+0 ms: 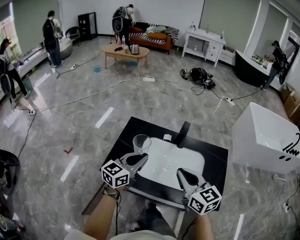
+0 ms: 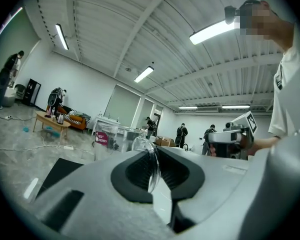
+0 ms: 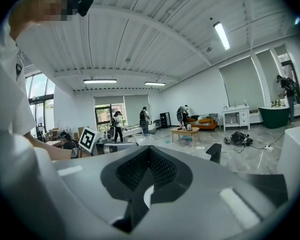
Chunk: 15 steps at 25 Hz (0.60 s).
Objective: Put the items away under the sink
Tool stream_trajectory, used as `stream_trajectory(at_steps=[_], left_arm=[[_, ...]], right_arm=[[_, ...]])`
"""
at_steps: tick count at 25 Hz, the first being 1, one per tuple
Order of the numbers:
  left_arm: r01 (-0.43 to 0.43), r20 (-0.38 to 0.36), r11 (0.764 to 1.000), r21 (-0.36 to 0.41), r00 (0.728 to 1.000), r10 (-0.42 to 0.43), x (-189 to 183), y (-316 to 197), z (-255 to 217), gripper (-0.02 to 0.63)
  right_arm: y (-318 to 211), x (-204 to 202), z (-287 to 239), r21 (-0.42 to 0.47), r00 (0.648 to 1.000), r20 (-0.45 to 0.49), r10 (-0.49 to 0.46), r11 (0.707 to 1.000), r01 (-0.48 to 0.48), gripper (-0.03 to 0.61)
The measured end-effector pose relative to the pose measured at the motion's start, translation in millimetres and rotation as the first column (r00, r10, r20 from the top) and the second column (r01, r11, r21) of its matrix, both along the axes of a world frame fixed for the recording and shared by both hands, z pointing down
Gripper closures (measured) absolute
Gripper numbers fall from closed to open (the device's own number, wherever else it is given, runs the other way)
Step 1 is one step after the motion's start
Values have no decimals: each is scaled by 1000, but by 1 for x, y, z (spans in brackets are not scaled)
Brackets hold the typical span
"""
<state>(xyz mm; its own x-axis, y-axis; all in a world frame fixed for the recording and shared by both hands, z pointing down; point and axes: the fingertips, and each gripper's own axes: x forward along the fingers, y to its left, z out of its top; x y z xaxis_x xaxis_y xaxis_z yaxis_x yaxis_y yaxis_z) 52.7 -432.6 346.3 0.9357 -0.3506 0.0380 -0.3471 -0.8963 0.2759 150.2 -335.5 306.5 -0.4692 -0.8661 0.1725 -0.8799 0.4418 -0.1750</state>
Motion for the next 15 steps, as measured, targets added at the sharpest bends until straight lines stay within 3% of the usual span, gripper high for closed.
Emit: stream_trajectory(at_steps=[5, 15], left_arm=[[-18, -42, 999, 38, 999, 20, -21, 49, -23, 589], [-52, -44, 986, 158, 997, 60, -53, 144, -68, 591]], right_arm=[[36, -19, -12, 22, 1000, -18, 19, 1000, -18, 571], [120, -57, -41, 62, 997, -73, 34, 998, -29, 571]])
